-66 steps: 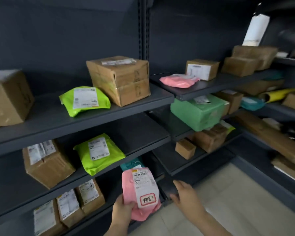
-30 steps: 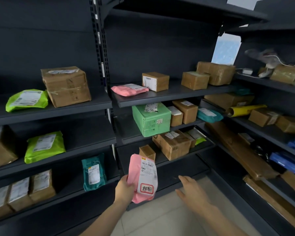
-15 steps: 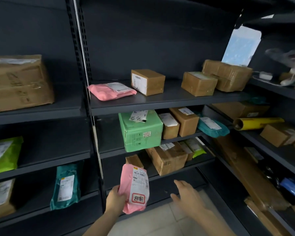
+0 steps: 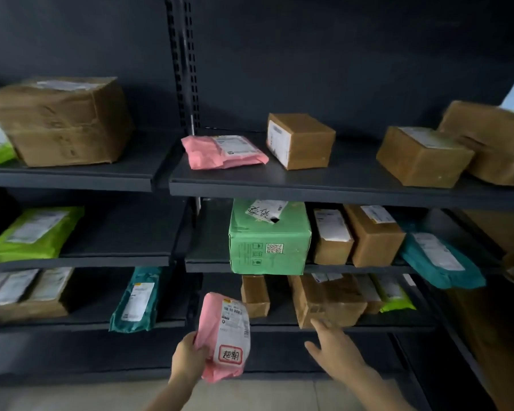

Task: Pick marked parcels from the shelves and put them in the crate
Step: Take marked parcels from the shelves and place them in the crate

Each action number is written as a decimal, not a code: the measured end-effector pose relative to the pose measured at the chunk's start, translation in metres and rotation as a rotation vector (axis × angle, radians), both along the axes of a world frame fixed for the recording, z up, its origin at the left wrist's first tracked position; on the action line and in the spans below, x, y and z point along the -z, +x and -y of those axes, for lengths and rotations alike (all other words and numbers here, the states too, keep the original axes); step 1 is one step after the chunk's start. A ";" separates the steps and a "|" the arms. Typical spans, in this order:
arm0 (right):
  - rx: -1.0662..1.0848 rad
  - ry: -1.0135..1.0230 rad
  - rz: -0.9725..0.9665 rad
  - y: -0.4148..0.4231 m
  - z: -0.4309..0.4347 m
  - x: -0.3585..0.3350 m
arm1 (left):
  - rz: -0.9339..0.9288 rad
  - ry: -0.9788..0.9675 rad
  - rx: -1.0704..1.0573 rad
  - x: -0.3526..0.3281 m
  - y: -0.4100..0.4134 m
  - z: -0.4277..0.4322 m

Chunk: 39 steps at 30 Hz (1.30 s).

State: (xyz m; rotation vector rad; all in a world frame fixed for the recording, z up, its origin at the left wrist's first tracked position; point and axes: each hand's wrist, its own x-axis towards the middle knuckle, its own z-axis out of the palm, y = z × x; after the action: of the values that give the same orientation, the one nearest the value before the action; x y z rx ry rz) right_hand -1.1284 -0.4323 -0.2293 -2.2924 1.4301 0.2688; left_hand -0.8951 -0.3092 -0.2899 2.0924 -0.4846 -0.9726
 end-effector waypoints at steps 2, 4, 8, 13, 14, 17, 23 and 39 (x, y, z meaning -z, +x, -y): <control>-0.064 0.031 0.017 -0.005 0.019 0.007 | -0.003 0.003 -0.080 0.006 -0.014 0.003; -0.124 0.048 0.023 -0.010 0.036 0.015 | -0.003 0.014 -0.139 0.013 -0.032 0.008; -0.205 0.092 0.018 -0.013 0.057 0.032 | -0.044 -0.017 -0.282 0.026 -0.062 0.023; -0.240 0.056 0.071 -0.003 0.071 0.067 | -0.060 -0.097 -0.371 0.051 -0.062 0.040; -0.240 0.047 0.086 0.002 0.074 0.081 | -0.055 -0.121 -0.383 0.061 -0.058 0.042; -0.230 0.022 0.138 0.030 0.089 0.140 | -0.006 -0.197 -0.435 0.107 -0.041 0.053; -0.168 -0.179 0.222 0.108 0.113 0.243 | 0.037 -0.404 -0.534 0.196 -0.006 0.077; 0.094 -0.120 0.684 0.144 0.156 0.326 | 0.018 -0.719 -0.566 0.316 0.032 0.100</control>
State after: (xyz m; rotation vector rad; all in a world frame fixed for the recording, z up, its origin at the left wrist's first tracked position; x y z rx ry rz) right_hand -0.9848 -0.5881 -0.5548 -2.0856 1.1951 -0.5904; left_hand -0.8630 -0.4095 -0.6061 1.4499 -0.1810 -0.3622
